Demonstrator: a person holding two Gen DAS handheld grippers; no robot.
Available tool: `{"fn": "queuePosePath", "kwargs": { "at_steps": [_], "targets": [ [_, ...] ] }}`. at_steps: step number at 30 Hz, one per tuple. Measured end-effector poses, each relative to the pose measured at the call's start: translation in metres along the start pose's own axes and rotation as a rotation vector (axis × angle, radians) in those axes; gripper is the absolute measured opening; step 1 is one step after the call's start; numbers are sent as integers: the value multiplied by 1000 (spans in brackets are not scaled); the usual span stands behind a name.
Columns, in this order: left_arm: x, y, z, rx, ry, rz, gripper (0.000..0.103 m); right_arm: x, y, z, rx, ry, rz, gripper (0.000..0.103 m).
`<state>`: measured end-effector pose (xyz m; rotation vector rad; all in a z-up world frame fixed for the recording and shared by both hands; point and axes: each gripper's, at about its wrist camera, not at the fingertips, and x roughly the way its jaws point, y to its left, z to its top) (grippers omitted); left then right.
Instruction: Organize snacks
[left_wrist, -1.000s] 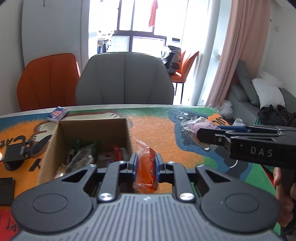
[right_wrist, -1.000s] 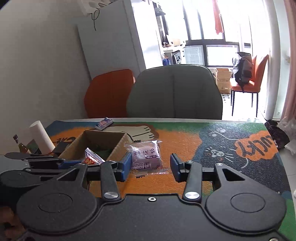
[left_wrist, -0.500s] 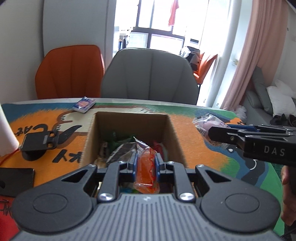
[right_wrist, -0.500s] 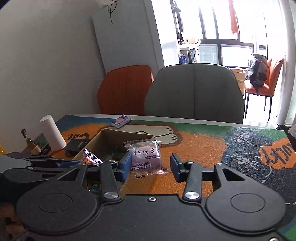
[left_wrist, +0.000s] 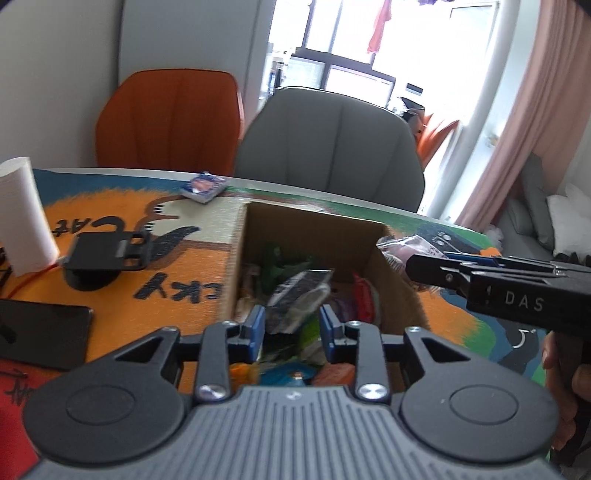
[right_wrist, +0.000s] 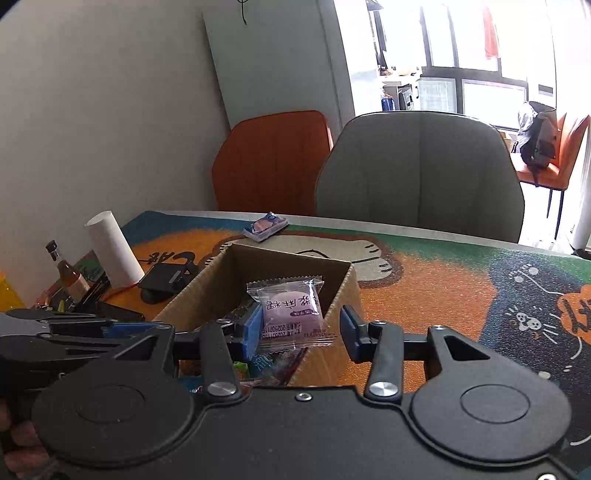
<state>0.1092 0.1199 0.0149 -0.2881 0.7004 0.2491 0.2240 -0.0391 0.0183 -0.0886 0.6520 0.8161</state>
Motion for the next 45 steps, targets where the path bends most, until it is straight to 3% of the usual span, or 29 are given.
{"fn": "queuePosePath", "kwargs": {
  "at_steps": [9,12,17,26,32,34,45],
  "targets": [
    [-13,22,-5,-35,-13,20,49,21,9,7,4,-14,8,44],
    [-17,27,-7,-54,-17,21,56,26,5,8,37,-30,10,57],
    [-20,31,-12,-70,-19,35,74,21,-1,3,87,2,0,61],
    [-19,27,-17,-89,3,49,80,-3,9,-8,25,35,-2,75],
    [-29,11,-19,-47,-7,39,89,-23,5,-15,46,29,-11,84],
    [-32,4,-20,-28,-5,31,90,-32,3,-17,54,21,-10,91],
    [-50,-28,-29,24,-21,5,95,-77,-11,-31,100,-24,-36,103]
  ]
}}
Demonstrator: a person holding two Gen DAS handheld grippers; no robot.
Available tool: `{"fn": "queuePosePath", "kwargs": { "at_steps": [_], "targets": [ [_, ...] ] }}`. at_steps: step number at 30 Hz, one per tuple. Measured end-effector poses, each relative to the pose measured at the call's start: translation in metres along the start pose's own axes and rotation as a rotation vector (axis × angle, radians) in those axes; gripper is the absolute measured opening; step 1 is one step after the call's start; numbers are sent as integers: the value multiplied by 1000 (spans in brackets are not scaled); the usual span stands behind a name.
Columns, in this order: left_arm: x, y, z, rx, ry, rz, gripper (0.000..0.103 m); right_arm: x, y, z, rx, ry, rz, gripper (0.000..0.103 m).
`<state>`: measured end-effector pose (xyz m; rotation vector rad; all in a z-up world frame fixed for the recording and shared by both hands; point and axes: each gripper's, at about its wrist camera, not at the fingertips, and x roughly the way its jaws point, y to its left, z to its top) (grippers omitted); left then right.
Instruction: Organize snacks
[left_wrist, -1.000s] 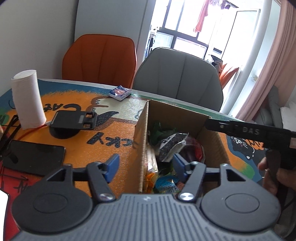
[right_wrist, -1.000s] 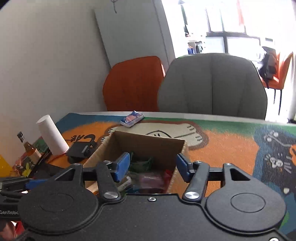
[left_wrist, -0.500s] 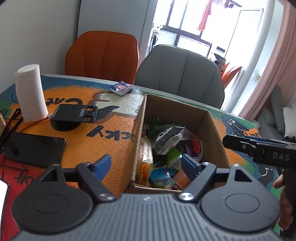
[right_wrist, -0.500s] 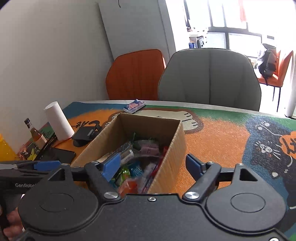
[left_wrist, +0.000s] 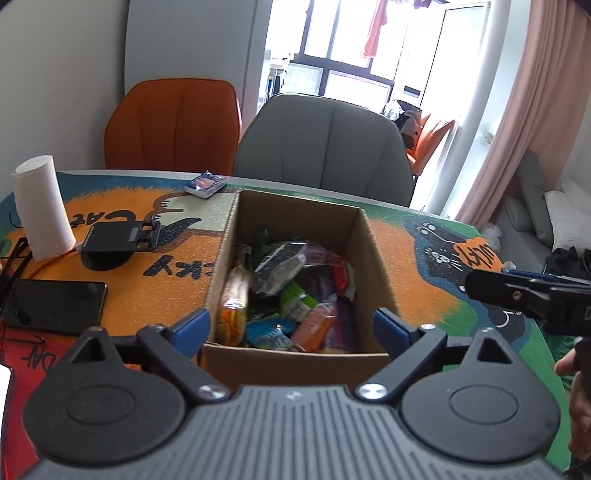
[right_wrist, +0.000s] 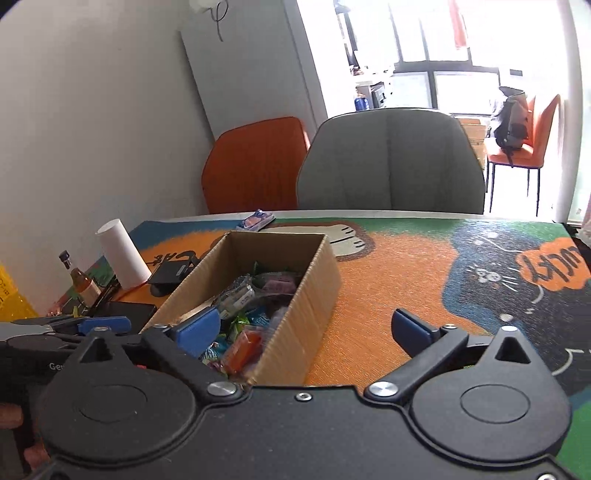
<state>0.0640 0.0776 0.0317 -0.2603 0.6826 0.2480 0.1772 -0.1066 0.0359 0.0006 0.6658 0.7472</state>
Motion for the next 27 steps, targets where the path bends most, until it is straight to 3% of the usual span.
{"fn": "queuePosePath", "kwargs": {
  "at_steps": [7,27],
  "targets": [
    [-17,-19,-7,30,-24,-22,103,-30,-14,-8,38,-29,-22,103],
    [-96,-47,-41,88,-140,-72,103,-127,-13,-46,21,-151,-113,103]
  ]
}}
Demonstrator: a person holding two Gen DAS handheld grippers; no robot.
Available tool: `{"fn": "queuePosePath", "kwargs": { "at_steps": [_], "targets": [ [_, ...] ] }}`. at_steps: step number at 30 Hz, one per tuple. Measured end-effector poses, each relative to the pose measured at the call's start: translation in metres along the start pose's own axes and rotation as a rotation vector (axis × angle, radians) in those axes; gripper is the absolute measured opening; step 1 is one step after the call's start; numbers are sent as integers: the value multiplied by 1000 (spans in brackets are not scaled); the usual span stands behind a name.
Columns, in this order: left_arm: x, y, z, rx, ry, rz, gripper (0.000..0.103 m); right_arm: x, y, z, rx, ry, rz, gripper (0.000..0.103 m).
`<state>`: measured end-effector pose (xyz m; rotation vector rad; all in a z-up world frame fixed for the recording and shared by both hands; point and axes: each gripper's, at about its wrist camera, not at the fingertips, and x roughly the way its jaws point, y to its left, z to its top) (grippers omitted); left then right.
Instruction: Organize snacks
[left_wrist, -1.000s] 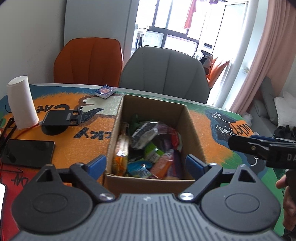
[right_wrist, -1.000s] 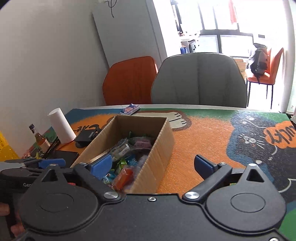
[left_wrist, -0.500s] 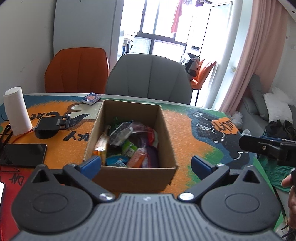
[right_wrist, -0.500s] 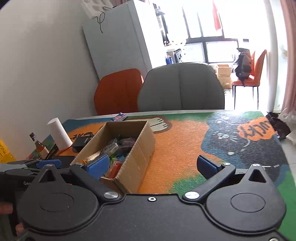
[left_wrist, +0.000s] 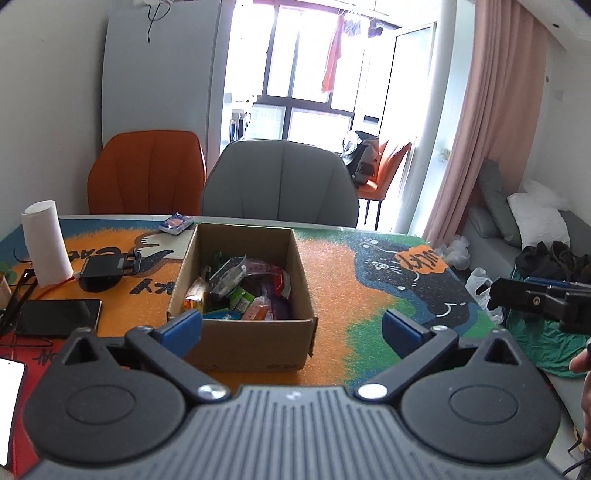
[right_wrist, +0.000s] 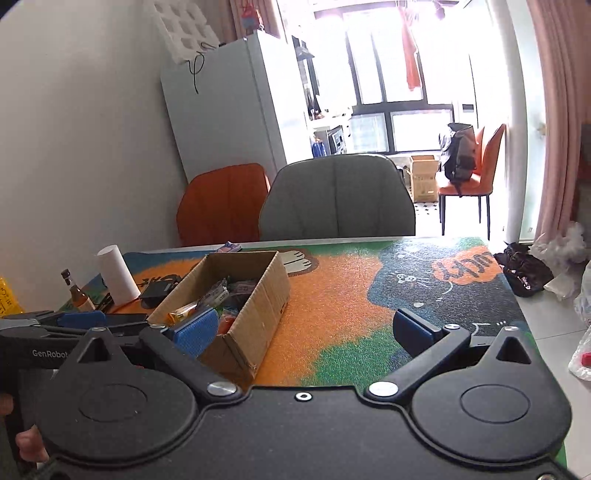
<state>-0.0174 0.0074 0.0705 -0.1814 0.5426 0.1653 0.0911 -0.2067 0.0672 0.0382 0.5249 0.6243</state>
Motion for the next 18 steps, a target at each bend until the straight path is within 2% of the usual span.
{"fn": "queuePosePath", "kwargs": {
  "at_steps": [18],
  "targets": [
    [-66,-12,-32,40,-91,-6,103,-77,11,-28,-17,-111,-18,103]
  ]
}}
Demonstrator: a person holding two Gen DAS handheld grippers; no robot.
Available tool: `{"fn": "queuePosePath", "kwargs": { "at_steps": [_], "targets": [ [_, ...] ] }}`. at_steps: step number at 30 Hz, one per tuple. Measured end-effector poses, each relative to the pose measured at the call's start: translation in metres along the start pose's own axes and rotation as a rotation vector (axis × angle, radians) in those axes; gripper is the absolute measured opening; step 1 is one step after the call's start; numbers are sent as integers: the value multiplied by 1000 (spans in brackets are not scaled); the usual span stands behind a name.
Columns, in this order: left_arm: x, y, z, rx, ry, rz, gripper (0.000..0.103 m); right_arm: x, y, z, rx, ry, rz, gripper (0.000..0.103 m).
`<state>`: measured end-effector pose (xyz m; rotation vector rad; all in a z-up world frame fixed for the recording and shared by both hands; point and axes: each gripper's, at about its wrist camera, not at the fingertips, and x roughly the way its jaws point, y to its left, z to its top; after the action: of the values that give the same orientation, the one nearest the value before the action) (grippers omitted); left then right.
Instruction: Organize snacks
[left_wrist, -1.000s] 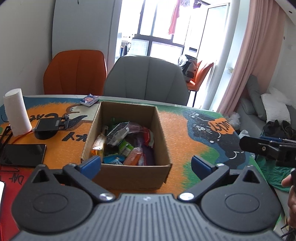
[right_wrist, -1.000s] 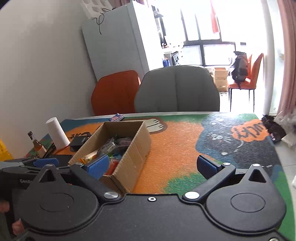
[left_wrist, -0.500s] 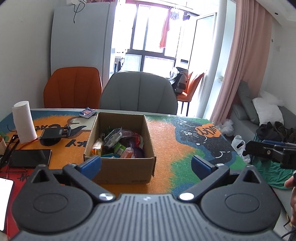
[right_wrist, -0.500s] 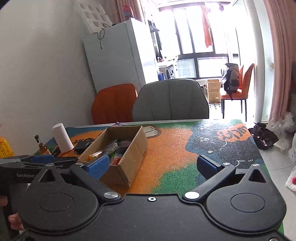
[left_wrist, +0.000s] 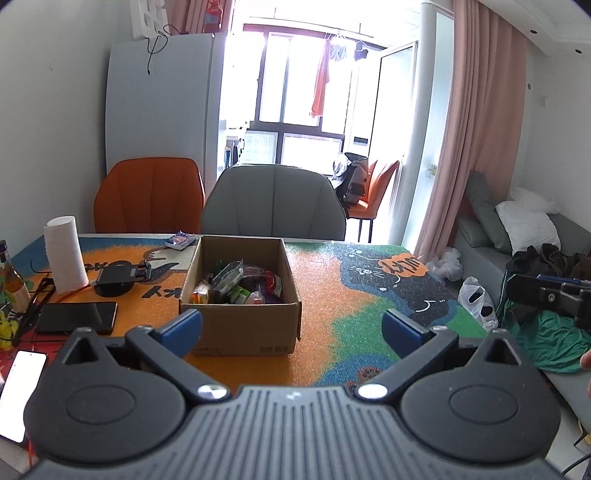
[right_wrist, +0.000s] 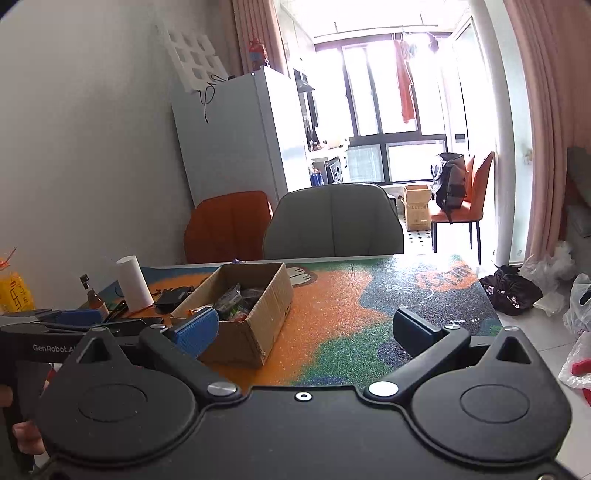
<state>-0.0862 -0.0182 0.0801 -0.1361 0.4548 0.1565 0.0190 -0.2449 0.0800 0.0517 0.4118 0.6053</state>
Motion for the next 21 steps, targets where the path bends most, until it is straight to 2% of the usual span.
{"fn": "queuePosePath", "kwargs": {
  "at_steps": [21],
  "targets": [
    [-38,-7,-14,31,-62,4,103,-54,16,-18,-25,-87,-37,103]
  ]
}}
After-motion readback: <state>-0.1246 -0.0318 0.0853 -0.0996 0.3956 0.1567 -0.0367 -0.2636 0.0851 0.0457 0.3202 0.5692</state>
